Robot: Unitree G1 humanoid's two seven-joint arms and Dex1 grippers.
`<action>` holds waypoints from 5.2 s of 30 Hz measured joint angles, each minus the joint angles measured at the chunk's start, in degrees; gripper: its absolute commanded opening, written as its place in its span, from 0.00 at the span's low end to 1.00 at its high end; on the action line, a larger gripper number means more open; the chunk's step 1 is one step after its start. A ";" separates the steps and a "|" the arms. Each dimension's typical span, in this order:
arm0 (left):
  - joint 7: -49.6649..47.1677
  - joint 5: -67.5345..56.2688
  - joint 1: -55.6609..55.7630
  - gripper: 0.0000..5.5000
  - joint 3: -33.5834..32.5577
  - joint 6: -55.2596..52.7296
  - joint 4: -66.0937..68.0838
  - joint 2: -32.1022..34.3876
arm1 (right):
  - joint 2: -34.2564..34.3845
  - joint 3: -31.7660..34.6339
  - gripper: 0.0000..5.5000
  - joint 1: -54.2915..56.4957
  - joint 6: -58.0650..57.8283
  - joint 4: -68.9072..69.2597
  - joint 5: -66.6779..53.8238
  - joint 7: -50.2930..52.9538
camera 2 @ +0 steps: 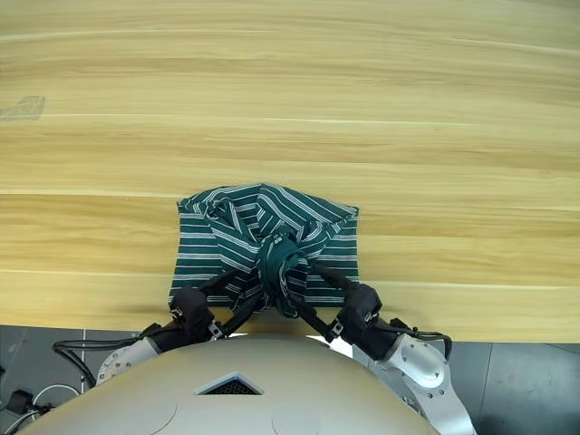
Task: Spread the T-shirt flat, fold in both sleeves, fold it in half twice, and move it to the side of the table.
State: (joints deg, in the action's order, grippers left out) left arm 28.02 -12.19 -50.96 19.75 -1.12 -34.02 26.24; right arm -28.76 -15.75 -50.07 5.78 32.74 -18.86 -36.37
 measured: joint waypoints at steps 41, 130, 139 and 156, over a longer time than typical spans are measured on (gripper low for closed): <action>1.56 -7.17 1.38 0.59 0.92 2.24 1.29 1.99 | 1.90 -7.21 0.49 6.11 -5.98 -2.52 0.15 2.88; 6.21 -10.27 10.85 0.06 2.17 10.14 8.98 4.16 | 6.20 -13.10 0.17 16.11 -5.03 -5.68 3.38 3.39; 5.64 -10.24 11.42 0.00 2.16 10.09 9.38 4.14 | 6.05 -12.71 0.25 16.01 -5.60 -5.64 1.57 2.28; 8.15 -20.54 9.42 0.00 -10.32 8.67 4.22 3.24 | 5.38 -11.20 0.25 14.75 -5.44 -6.84 1.64 1.17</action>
State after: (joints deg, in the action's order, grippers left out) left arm 36.17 -32.73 -41.54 9.43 7.56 -29.80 29.47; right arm -23.38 -26.95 -35.32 0.34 25.90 -17.22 -35.20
